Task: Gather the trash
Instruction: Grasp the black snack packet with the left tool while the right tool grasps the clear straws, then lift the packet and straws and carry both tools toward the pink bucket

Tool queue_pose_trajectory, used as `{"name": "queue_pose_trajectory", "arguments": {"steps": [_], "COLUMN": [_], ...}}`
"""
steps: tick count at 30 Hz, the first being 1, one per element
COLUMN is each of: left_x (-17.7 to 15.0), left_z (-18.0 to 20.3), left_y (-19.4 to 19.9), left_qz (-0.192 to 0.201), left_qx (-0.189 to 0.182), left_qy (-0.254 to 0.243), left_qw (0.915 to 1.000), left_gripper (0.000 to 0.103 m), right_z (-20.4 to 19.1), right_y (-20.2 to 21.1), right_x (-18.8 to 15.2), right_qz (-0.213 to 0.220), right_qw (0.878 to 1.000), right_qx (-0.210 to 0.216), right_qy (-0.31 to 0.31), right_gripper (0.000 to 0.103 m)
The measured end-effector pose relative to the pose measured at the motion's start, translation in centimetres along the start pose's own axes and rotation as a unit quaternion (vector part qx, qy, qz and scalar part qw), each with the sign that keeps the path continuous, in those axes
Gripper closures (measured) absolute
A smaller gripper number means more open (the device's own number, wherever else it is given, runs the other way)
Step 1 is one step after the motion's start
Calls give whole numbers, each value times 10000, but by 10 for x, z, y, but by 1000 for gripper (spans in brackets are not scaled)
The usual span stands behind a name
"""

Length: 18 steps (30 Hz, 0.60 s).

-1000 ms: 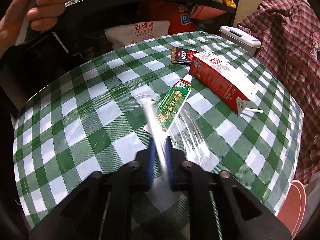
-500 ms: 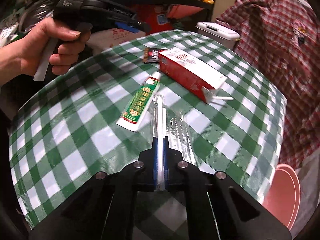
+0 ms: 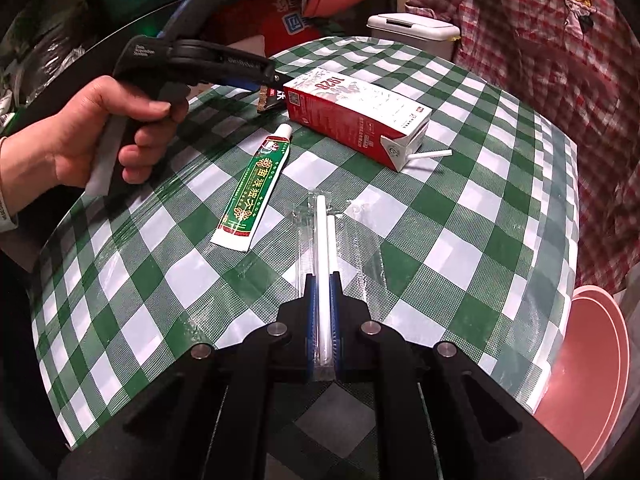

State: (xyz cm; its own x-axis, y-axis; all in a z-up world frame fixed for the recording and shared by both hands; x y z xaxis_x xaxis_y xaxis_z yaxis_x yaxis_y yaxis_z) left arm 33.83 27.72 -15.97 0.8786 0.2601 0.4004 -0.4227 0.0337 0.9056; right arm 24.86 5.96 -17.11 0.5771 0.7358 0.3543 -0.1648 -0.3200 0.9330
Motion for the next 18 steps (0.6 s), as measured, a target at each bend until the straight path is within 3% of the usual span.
{"name": "queue_pose_trajectory", "arguments": {"steps": [6, 14, 17, 18], "left_x": [2, 4, 4, 4], "left_z": [4, -3, -6, -6], "left_y": [-2, 4, 7, 9], "left_qz": [42, 54, 86, 91], "left_qx": [226, 229, 202, 211], "left_qy": [-203, -177, -135, -134], "left_qw": [9995, 9996, 9997, 9996], "left_gripper": [41, 77, 86, 99], "right_z": [1, 0, 1, 1], "right_y": [0, 0, 0, 0], "right_x": [0, 1, 1, 1], "right_qz": [-3, -12, -17, -16], "right_qw": [10000, 10000, 10000, 10000], "right_qx": [19, 5, -11, -12], "right_qy": [17, 30, 46, 44], "right_gripper": [94, 97, 97, 97]}}
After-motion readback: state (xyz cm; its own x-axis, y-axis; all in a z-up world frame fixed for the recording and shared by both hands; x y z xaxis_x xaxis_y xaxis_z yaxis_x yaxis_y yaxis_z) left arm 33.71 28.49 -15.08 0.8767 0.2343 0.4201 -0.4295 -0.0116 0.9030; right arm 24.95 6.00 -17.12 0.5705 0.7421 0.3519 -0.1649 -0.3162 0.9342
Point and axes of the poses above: each gripper's, at about its wrist camera, not at the fingertips, and y roughly against the way its jaws point, z to its right, x to its top, the point moved 7 cm from there along -y, roughly the way its jaws point, and after that the axes turned 12 degrees about -z, right-handed, at the moved point
